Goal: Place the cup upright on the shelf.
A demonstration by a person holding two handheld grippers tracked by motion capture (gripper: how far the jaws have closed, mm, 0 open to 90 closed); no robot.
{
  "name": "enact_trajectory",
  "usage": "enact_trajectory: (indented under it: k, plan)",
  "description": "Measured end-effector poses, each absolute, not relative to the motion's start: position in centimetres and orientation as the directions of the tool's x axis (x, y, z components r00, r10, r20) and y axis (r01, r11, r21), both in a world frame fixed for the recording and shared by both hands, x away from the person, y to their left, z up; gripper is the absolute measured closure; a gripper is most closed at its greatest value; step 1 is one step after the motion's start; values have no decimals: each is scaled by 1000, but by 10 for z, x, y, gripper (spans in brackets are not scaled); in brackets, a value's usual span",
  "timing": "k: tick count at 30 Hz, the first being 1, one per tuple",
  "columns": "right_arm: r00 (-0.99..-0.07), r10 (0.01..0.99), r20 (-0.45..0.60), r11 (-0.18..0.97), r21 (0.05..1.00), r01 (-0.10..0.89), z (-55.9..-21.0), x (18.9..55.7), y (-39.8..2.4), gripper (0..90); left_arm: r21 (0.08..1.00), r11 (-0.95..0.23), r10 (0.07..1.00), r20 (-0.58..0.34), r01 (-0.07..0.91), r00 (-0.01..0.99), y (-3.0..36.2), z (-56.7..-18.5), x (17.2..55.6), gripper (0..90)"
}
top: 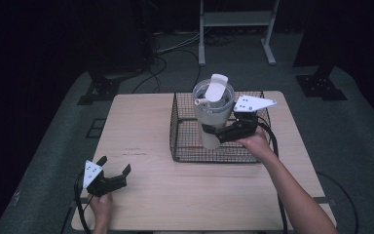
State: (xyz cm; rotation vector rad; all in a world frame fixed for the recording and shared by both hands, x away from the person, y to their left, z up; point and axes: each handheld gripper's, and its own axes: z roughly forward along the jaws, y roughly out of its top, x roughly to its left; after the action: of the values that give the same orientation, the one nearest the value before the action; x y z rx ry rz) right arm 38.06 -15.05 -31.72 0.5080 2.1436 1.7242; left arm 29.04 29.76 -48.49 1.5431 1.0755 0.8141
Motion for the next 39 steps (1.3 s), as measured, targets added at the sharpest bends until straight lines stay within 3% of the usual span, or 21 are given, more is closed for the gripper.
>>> enact_trajectory:
  k: [22,39]
  plan:
    - [-883,469,-27,205,976,79,-311,428,-127,85,973,-63,928,-25,224,371,298,-485,290,0]
    - [-891,453,25,230,962,144,-348,472,-111,83,974,-57,926,-31,221,376,298,-485,290,0]
